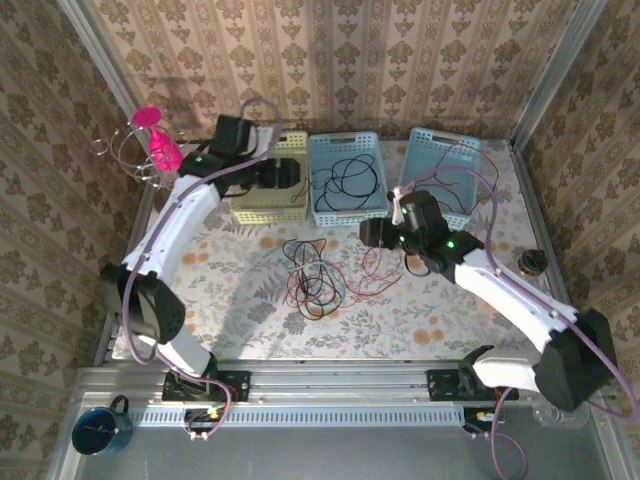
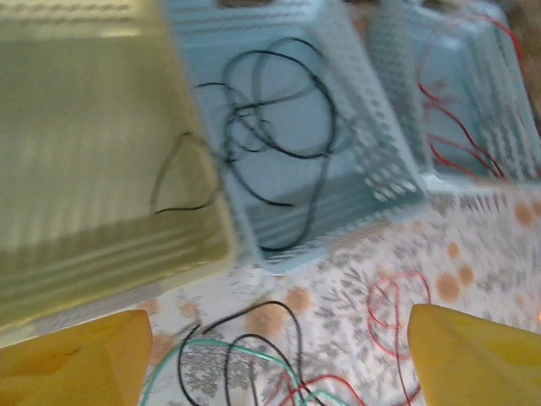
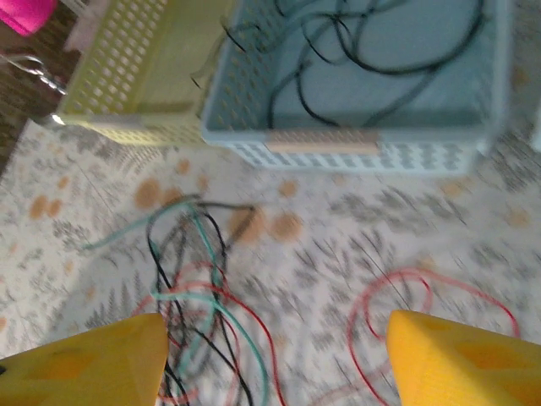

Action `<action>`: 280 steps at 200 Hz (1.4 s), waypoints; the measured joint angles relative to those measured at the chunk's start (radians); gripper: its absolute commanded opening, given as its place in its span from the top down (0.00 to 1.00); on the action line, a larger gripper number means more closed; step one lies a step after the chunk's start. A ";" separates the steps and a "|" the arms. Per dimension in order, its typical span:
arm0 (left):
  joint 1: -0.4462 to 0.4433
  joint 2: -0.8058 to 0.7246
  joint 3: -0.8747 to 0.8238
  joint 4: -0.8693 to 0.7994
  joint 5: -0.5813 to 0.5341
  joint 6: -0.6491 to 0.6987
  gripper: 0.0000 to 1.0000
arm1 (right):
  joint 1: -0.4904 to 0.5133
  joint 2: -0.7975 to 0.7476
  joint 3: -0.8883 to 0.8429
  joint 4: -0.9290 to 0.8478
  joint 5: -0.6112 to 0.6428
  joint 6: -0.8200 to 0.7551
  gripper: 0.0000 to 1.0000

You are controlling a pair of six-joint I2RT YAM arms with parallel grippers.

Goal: Untangle the cables

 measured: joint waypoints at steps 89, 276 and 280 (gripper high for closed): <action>0.074 -0.658 -0.634 0.161 0.005 -0.145 0.16 | -0.082 0.753 0.651 0.070 -0.064 0.306 0.28; 0.085 -0.877 -0.780 0.105 0.005 -0.197 0.17 | -0.103 0.911 0.824 0.226 -0.256 0.657 1.00; 0.085 -0.877 -0.780 0.105 0.005 -0.197 0.17 | -0.103 0.893 0.822 0.236 -0.260 0.658 1.00</action>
